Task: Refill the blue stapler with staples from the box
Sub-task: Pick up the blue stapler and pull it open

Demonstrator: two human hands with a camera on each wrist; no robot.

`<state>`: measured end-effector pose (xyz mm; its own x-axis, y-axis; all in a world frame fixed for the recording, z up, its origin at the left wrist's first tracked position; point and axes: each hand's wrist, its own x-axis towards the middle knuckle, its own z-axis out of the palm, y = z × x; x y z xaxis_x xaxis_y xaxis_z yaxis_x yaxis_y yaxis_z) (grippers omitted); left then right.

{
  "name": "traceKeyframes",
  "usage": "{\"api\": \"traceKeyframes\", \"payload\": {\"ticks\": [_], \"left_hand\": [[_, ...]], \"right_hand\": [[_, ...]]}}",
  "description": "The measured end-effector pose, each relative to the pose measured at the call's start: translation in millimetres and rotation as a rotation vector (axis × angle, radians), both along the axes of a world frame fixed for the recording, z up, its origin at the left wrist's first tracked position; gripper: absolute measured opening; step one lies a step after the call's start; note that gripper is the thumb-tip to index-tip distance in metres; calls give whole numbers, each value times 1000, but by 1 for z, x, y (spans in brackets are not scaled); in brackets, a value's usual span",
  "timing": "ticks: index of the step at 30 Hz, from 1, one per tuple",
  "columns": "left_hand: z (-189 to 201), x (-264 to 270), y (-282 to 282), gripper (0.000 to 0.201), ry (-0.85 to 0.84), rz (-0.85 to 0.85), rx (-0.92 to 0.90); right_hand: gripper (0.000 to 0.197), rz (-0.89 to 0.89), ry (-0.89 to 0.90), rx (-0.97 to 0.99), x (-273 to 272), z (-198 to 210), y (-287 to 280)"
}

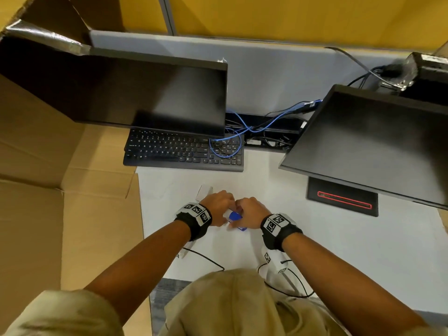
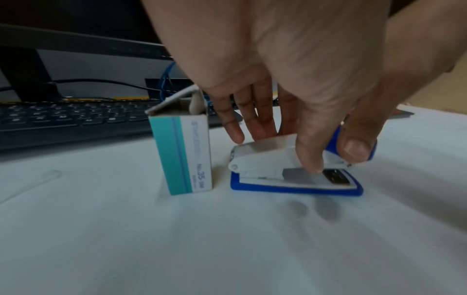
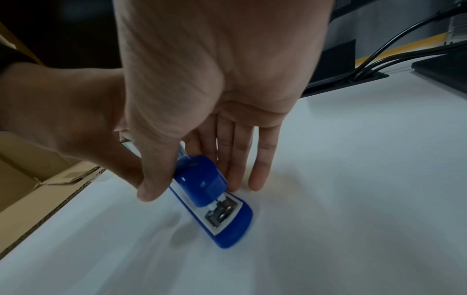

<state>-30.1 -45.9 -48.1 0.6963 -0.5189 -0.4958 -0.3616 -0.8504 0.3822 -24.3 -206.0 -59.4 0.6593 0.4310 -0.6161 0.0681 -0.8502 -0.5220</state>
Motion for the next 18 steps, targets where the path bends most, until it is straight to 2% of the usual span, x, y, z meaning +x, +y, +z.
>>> {"api": "traceKeyframes", "payload": {"ticks": [4, 9, 12, 18], "left_hand": [[-2, -2, -7, 44, -45, -54, 75], [-4, -8, -15, 28, -111, -88, 169], [-7, -12, -14, 24, -145, -83, 193], [-6, -18, -5, 29, -188, 24, 65]], "right_hand": [[52, 15, -53, -7, -6, -4, -2], [26, 52, -189, -47, -16, -11, -7], [19, 58, -256, -64, -22, -15, -12], [18, 6, -286, -52, -22, -18, -21]]}}
